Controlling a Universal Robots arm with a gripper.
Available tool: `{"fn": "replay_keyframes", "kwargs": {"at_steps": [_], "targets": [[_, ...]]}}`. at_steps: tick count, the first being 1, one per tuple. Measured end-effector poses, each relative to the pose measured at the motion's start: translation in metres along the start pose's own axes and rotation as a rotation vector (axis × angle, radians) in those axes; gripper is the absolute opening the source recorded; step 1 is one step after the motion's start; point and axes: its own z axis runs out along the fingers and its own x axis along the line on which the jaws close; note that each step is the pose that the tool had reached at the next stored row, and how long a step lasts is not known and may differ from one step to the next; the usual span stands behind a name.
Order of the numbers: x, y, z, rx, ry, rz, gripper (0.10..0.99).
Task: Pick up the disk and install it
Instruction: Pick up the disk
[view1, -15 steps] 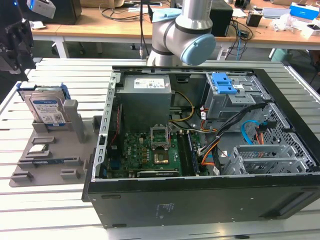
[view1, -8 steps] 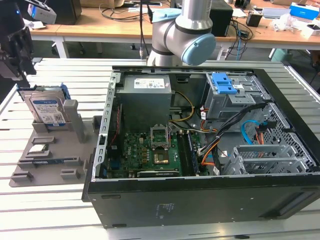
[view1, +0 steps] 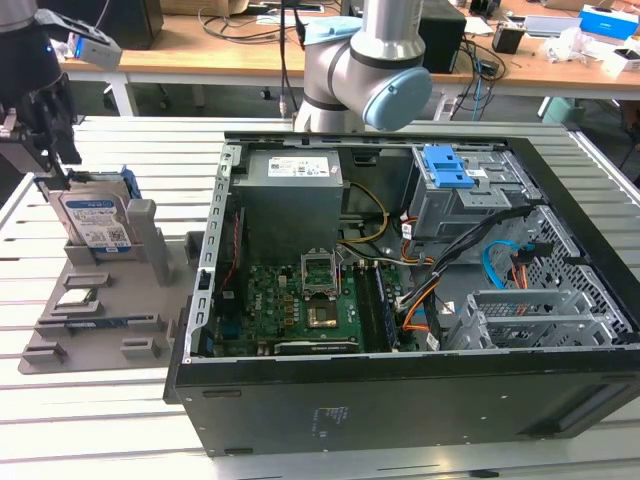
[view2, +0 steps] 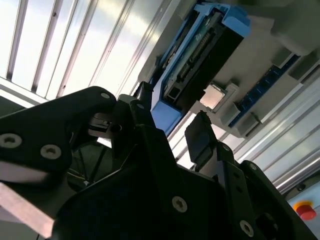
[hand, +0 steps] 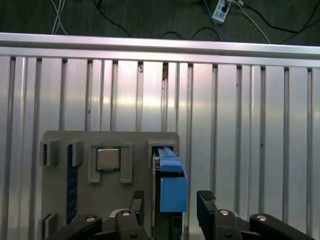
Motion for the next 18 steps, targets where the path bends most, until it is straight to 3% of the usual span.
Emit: {"fn": "replay_keyframes", "kwargs": {"at_steps": [18], "targets": [[0.0009,-0.0084,0.0366,0.0,0.0026,0.0,0.541]]}}
